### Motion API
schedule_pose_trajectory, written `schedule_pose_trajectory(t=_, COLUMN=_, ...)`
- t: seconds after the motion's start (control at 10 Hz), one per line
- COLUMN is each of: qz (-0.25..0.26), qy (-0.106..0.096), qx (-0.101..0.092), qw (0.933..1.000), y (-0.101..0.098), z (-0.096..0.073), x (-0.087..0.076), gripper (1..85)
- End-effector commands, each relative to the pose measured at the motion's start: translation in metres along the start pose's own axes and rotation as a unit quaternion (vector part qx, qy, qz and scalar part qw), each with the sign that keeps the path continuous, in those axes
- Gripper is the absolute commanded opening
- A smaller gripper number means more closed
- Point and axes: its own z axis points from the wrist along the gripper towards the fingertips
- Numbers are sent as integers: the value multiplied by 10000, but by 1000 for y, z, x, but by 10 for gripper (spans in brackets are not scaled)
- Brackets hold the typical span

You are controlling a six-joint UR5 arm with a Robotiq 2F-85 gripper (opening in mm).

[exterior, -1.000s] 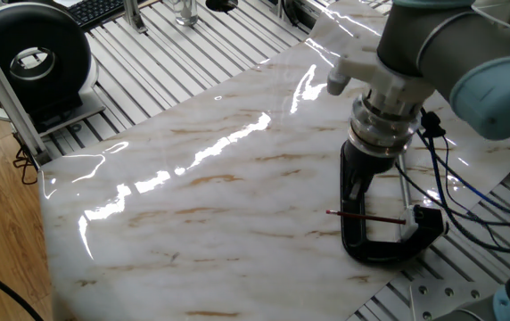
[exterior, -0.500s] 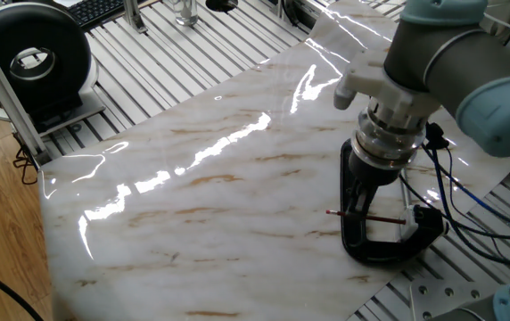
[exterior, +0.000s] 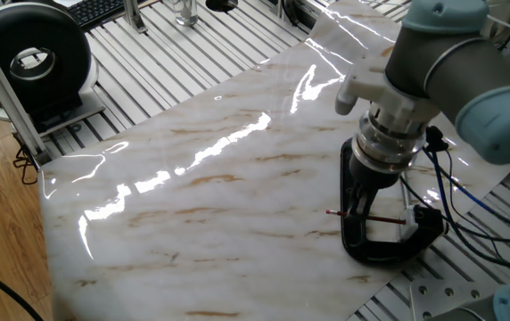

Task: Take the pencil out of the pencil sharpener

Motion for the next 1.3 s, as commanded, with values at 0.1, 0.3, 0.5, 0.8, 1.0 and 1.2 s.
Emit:
schedule_pose_trajectory(t=0.1, qz=40, qy=-106, qx=-26, qw=9999, y=4, z=5, x=-5, gripper=303)
schedule_pose_trajectory(t=0.3, qz=86, qy=-123, qx=-44, qw=9999, y=5, z=6, x=-6, gripper=290)
schedule_pose_trajectory(t=0.5, qz=124, qy=-151, qx=-31, qw=9998, y=5, z=6, x=-8, gripper=257)
schedule_pose_trajectory(t=0.8, qz=147, qy=-203, qx=19, qw=9997, y=2, z=6, x=-10, gripper=223)
schedule_pose_trajectory(t=1.0, qz=146, qy=-242, qx=64, qw=9996, y=0, z=6, x=-13, gripper=163)
schedule_pose_trajectory(t=1.2, qz=131, qy=-286, qx=77, qw=9995, y=-6, z=4, x=-15, gripper=97)
